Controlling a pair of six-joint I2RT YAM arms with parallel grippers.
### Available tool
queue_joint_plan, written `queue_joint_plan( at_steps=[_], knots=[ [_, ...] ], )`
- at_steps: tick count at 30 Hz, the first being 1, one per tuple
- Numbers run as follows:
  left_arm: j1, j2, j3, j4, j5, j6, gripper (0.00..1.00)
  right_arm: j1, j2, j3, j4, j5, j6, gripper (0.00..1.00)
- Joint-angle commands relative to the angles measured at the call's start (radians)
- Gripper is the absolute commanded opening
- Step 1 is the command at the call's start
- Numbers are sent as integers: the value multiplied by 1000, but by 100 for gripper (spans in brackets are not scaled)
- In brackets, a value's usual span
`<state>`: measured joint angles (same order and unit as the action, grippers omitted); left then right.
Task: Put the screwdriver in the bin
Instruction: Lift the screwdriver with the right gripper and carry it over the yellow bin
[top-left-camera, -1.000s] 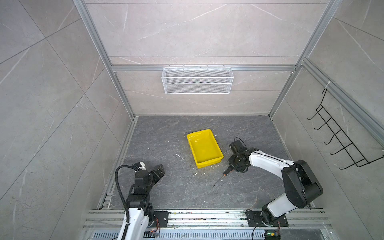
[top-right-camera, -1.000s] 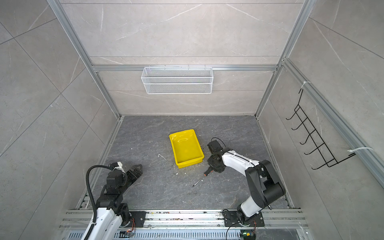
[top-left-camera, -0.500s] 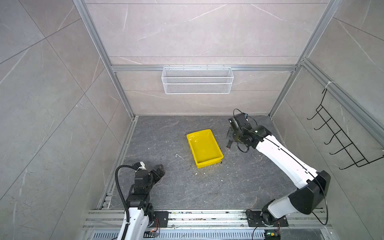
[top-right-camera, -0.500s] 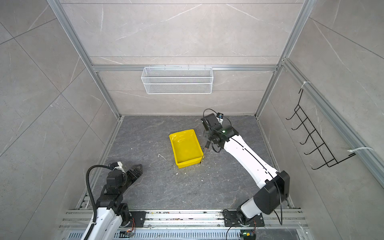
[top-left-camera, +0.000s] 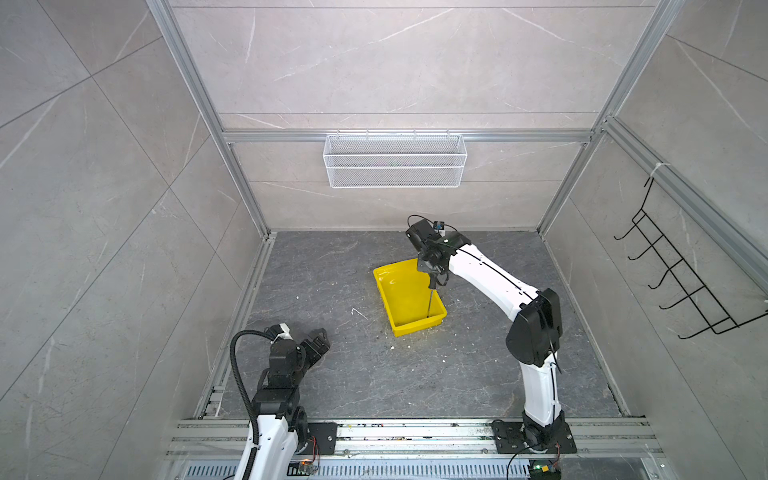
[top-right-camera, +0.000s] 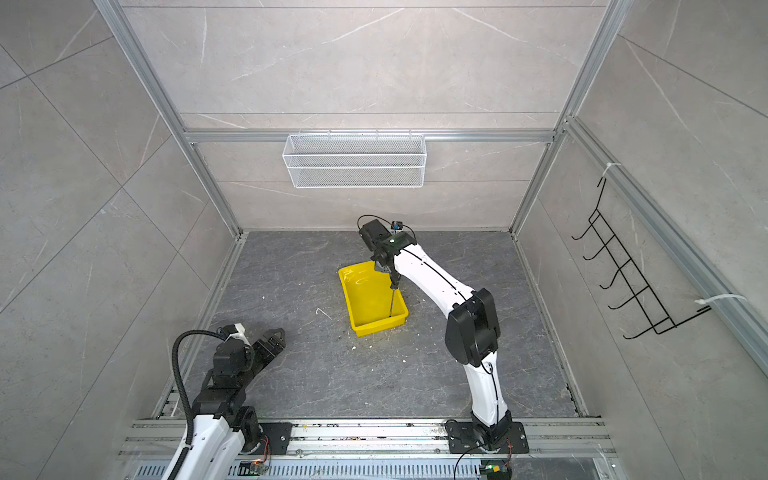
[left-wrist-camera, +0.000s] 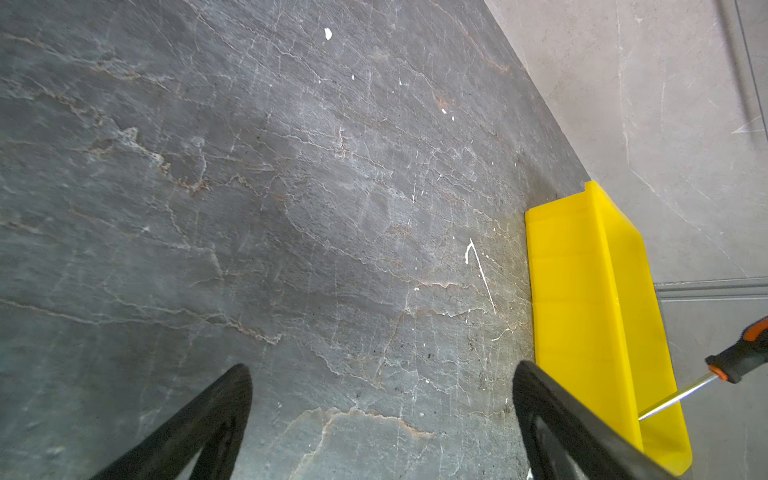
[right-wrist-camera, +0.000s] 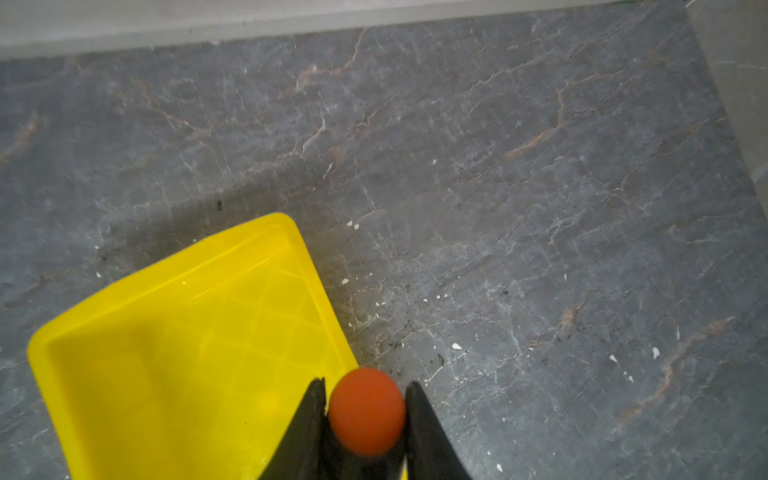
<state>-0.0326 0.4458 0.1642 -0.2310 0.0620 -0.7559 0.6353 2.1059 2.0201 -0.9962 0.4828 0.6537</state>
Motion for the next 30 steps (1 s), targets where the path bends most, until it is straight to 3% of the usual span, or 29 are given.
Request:
queue_joint_plan(
  at_steps=[1,17,24,30],
  knots=[
    [2,-5,9,28,16,-13,100,17,63,76,-104,16,8,16],
    [2,-10,7,26,18,-12,100,49,323,396,-330,-39,20,19],
    [2,-7,8,30,17,-13,100,50,324,454,-337,-89,4,47],
    [2,-6,8,29,19,-13,100,51,304,465,-364,-41,1,51]
  ],
)
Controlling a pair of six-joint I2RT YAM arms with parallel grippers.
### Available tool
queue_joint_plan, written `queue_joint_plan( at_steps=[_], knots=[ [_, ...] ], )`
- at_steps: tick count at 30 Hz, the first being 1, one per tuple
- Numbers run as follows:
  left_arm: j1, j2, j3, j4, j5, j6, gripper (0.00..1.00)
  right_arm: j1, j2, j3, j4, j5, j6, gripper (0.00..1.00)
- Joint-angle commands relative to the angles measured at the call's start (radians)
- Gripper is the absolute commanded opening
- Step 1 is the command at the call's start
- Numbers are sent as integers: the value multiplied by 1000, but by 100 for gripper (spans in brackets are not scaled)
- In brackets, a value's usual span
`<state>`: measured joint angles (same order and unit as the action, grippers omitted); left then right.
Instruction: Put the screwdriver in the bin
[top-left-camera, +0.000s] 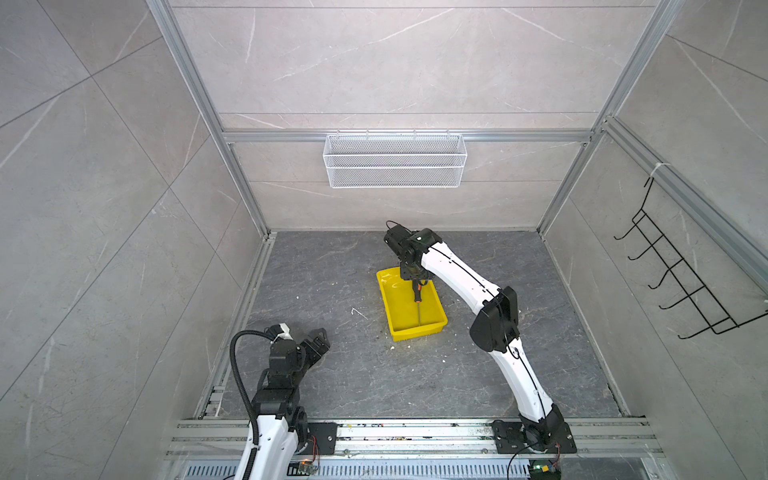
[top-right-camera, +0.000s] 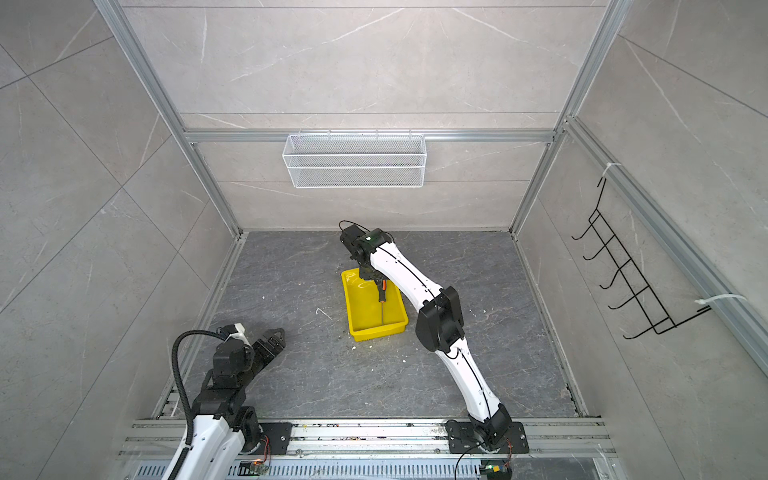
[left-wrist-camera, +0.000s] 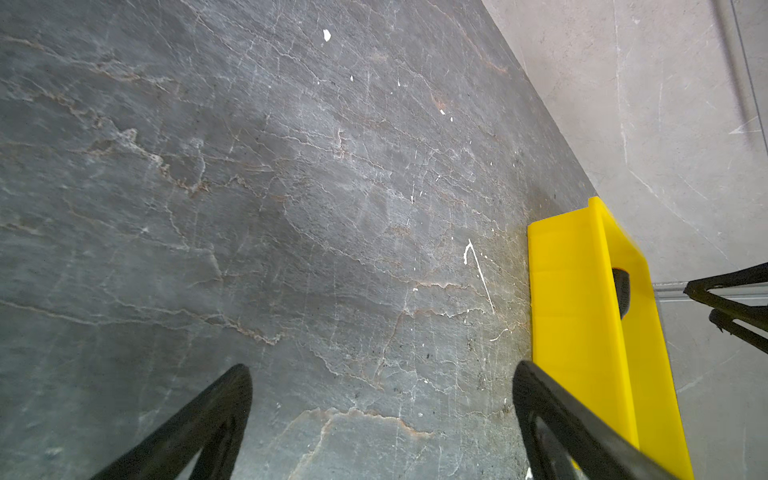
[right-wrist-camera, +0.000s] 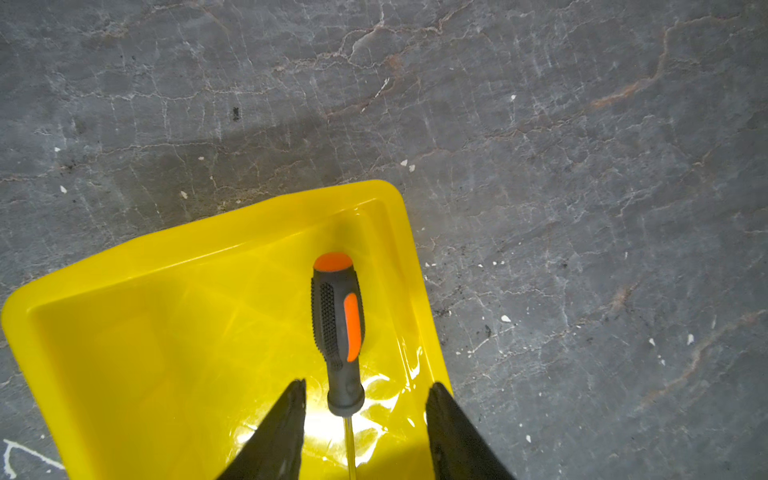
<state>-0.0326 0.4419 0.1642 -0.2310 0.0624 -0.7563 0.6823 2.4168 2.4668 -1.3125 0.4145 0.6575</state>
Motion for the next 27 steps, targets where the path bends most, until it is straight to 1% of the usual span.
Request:
queue_joint_plan(
  at_steps=[1,3,5,8,9,10,13,14,16,19,22,24,25,26,27],
  knots=[
    [2,-2,8,30,18,-14,100,3,-19,10,-49,38,0,51],
    [2,-1,7,29,19,-12,100,3,-65,-35,-23,41,3,54],
    [2,0,7,29,20,-12,100,2,-168,-167,80,18,-23,60],
    [2,0,7,29,24,-13,100,-10,-401,-502,392,-41,-89,74],
    [2,1,7,30,26,-13,100,-21,-487,-623,529,-57,-109,78],
    [2,1,7,31,26,-14,100,-38,-571,-744,635,-69,-114,80],
    [2,3,8,33,27,-13,100,-96,-770,-1024,816,-69,-72,82],
    [2,4,7,33,27,-14,100,-108,-819,-1102,846,-45,-58,81],
    [2,4,6,34,25,-15,100,-118,-929,-1291,894,76,-43,80],
    [2,8,5,36,26,-15,100,-125,-1056,-1492,951,228,-53,79],
    [2,14,4,42,30,-15,100,-158,-1182,-1608,984,315,-59,79],
    [2,23,5,45,29,-15,100,-188,-1229,-1655,1032,382,-76,80],
    [2,28,7,45,31,-15,100,-200,-1236,-1686,1089,442,-123,80],
    [2,30,9,44,31,-14,100,-202,-1226,-1725,1174,514,-206,80],
    [2,33,11,42,31,-14,100,-204,-1188,-1771,1296,640,-321,77]
  ],
)
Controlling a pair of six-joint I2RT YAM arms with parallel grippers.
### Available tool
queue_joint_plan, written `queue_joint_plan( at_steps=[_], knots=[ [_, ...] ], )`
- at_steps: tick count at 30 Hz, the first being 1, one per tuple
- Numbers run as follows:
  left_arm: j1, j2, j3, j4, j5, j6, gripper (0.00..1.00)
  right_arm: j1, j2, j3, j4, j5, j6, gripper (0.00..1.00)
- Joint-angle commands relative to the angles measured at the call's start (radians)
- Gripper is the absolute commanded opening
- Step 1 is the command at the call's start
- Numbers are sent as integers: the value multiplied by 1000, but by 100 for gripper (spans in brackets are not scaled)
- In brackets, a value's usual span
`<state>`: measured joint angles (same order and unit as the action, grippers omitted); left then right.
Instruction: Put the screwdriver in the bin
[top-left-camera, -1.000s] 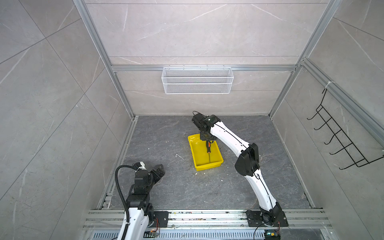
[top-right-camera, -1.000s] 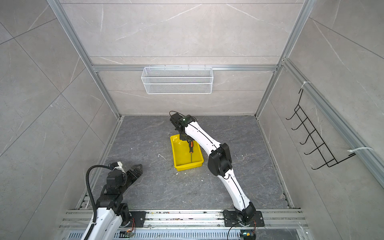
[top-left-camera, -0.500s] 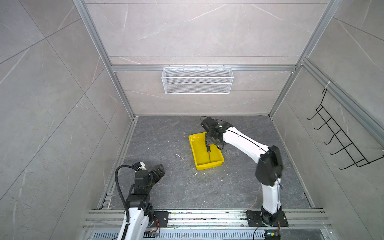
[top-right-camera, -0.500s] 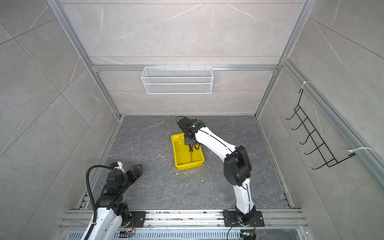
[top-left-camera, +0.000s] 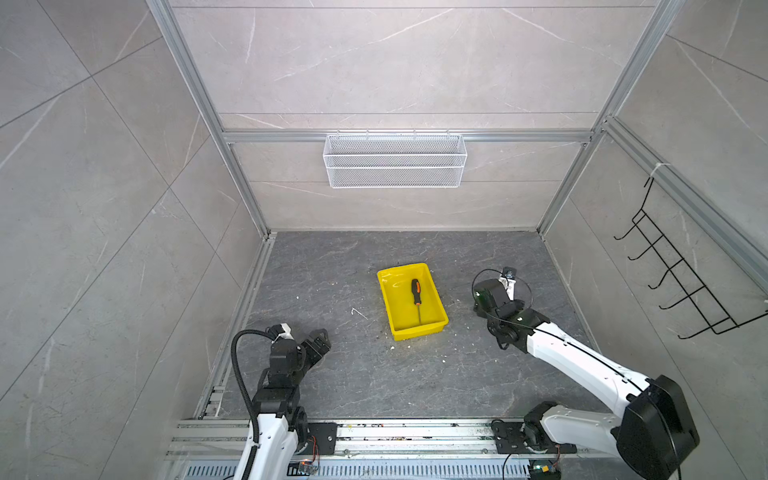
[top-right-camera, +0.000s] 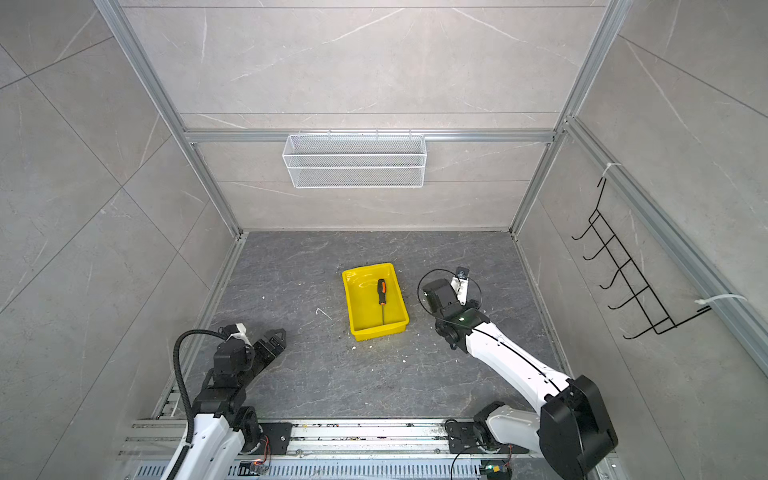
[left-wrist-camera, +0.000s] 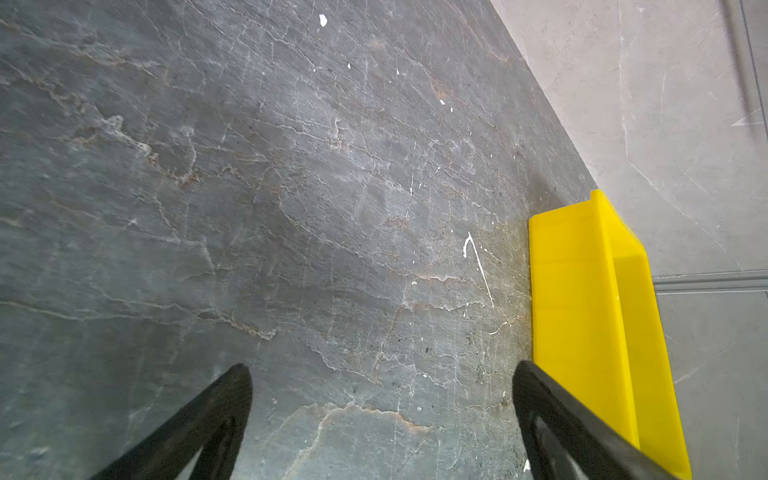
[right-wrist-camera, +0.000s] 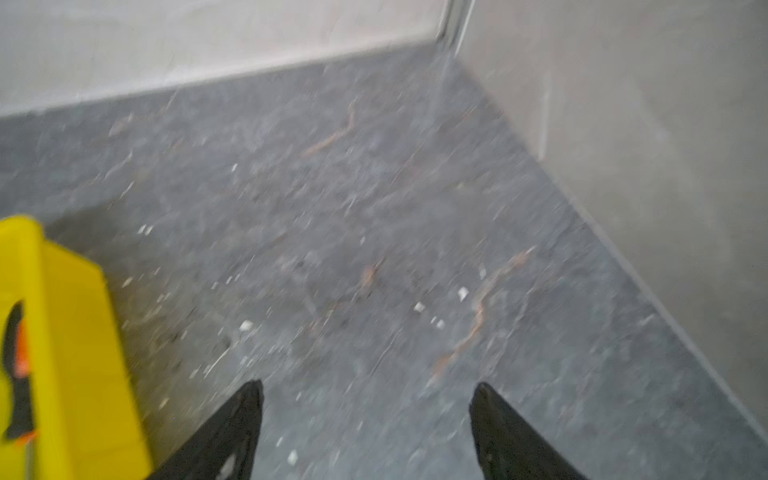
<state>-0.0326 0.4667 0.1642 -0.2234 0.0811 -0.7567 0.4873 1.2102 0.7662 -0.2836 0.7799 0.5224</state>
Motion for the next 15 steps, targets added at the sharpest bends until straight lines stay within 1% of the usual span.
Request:
queue_joint_plan(
  at_steps=[1,2,3,6,8,9,10,11,12,14,15],
  knots=[
    [1,10,12,35,14,-14,100,-20,63,-101,354,388,-221,74],
    [2,12,12,36,14,-13,100,-32,90,-103,358,405,-233,73],
    [2,12,12,35,14,-13,100,-45,103,-96,330,379,-220,73],
    [2,13,9,37,13,-13,100,-60,108,-130,360,319,-158,73],
    [2,13,8,39,12,-13,100,-63,134,-161,465,298,-207,73],
    [2,16,10,39,11,-13,100,-70,156,-171,511,273,-224,73],
    [1,18,10,39,11,-13,100,-83,181,-178,545,220,-253,73],
    [2,19,10,41,10,-14,100,-92,210,-190,565,197,-251,73],
    [2,20,10,39,11,-14,100,-106,248,-226,698,173,-299,74],
    [2,23,10,41,9,-13,100,-115,230,-207,612,73,-288,69],
    [2,24,11,41,8,-15,100,-121,226,-247,732,44,-345,68]
  ],
)
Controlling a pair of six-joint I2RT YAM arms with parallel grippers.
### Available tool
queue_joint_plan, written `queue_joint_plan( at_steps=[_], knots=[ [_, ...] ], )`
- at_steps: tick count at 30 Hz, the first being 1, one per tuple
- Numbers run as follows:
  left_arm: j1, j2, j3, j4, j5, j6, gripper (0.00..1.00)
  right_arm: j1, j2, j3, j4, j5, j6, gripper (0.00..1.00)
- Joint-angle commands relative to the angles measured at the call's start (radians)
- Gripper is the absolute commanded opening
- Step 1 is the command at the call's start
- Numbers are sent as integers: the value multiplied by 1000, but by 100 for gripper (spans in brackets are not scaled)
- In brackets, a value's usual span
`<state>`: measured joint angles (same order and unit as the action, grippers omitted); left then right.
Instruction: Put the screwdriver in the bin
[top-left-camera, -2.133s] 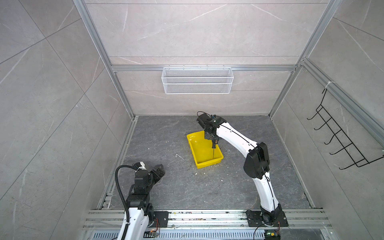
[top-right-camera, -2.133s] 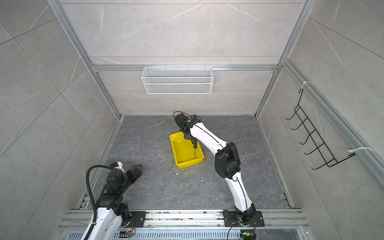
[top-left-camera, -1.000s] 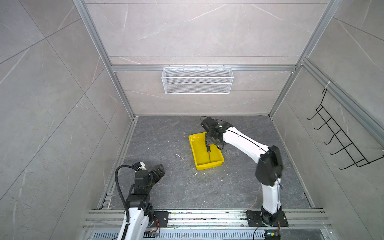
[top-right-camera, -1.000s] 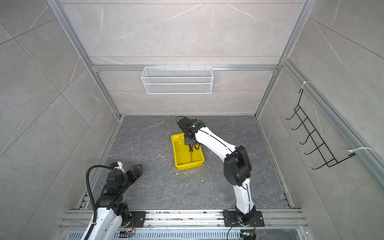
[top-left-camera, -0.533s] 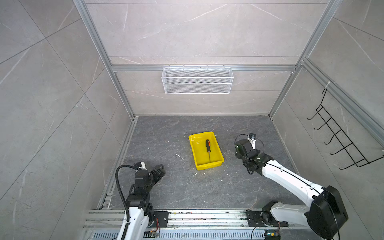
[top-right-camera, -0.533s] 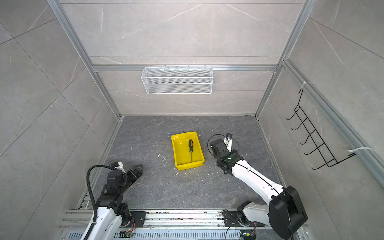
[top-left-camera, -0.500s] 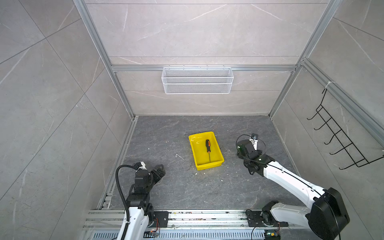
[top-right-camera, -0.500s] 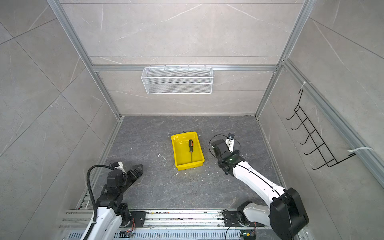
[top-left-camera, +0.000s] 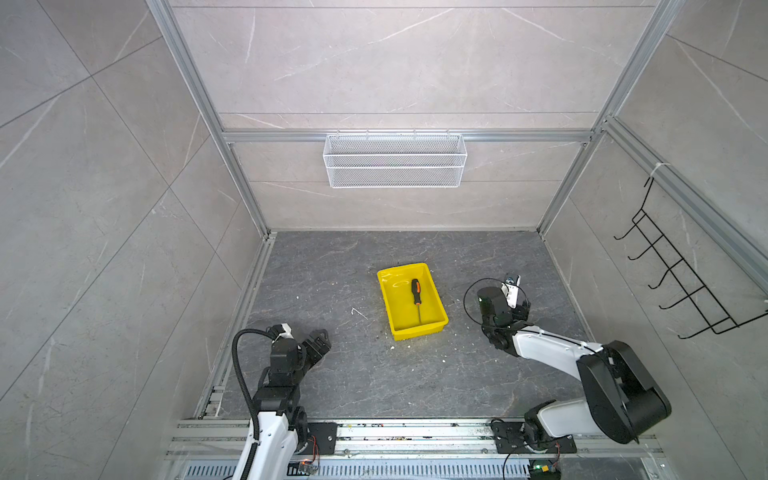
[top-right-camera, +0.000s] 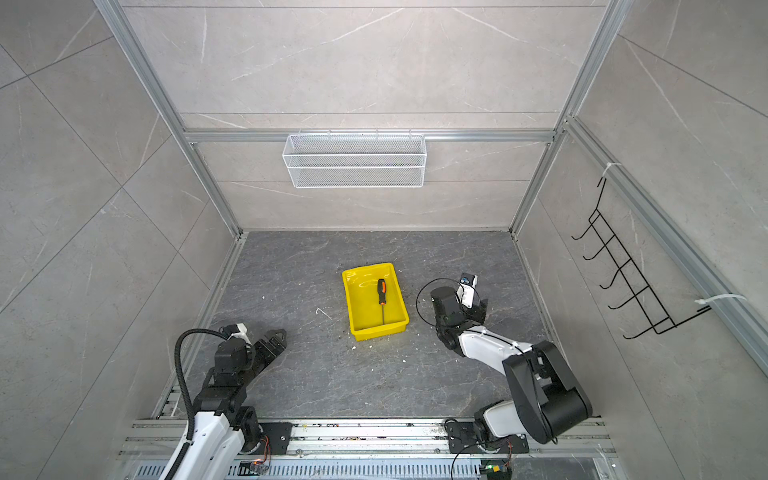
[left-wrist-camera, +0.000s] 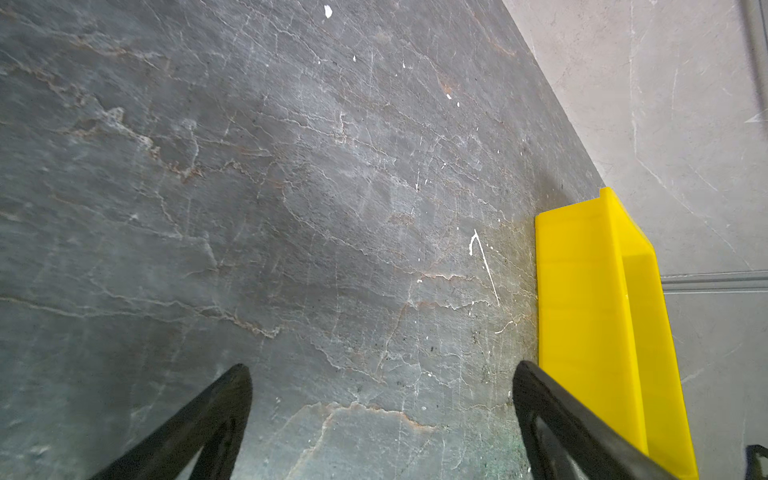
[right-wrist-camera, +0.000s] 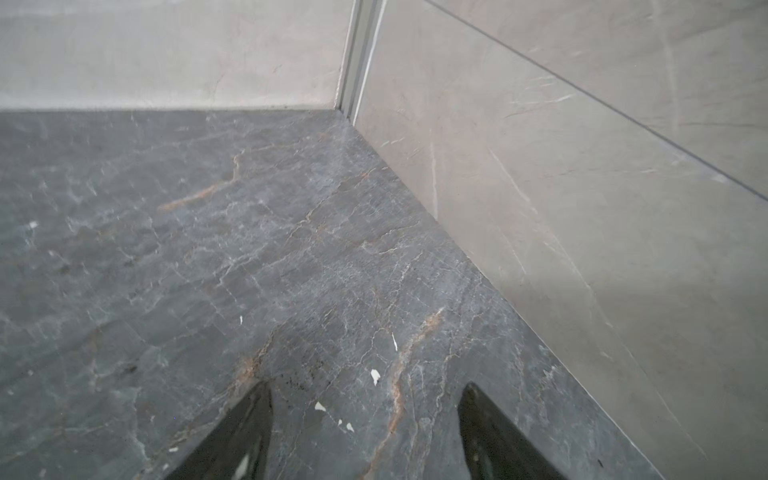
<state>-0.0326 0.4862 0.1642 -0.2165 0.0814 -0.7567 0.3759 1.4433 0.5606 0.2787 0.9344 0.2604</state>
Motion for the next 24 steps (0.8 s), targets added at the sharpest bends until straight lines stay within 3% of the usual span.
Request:
queue_joint_plan(
  at_steps=[1,4,5,6,12,14,16,18,24],
  knots=[
    [2,5,11,34,6,-15,100,-14,-32,-48,136,-136,-65,67],
    [2,3,10,35,7,-17,100,-61,-81,-99,177,-238,-59,80],
    [2,3,9,37,10,-17,100,-86,-93,-112,192,-273,-52,97],
    [2,3,8,40,12,-17,100,-106,-103,-117,185,-305,-43,100],
    [2,15,9,50,21,-17,100,-148,-111,-132,221,-438,-86,100],
    [2,18,10,47,21,-16,100,-149,-94,-165,351,-515,-215,100],
    [2,17,12,45,20,-15,100,-151,-48,-203,481,-523,-260,100],
    [2,16,11,43,20,-15,100,-170,83,-279,785,-585,-285,100],
    [2,18,9,49,12,-17,100,-175,92,-242,710,-587,-269,100]
  ],
)
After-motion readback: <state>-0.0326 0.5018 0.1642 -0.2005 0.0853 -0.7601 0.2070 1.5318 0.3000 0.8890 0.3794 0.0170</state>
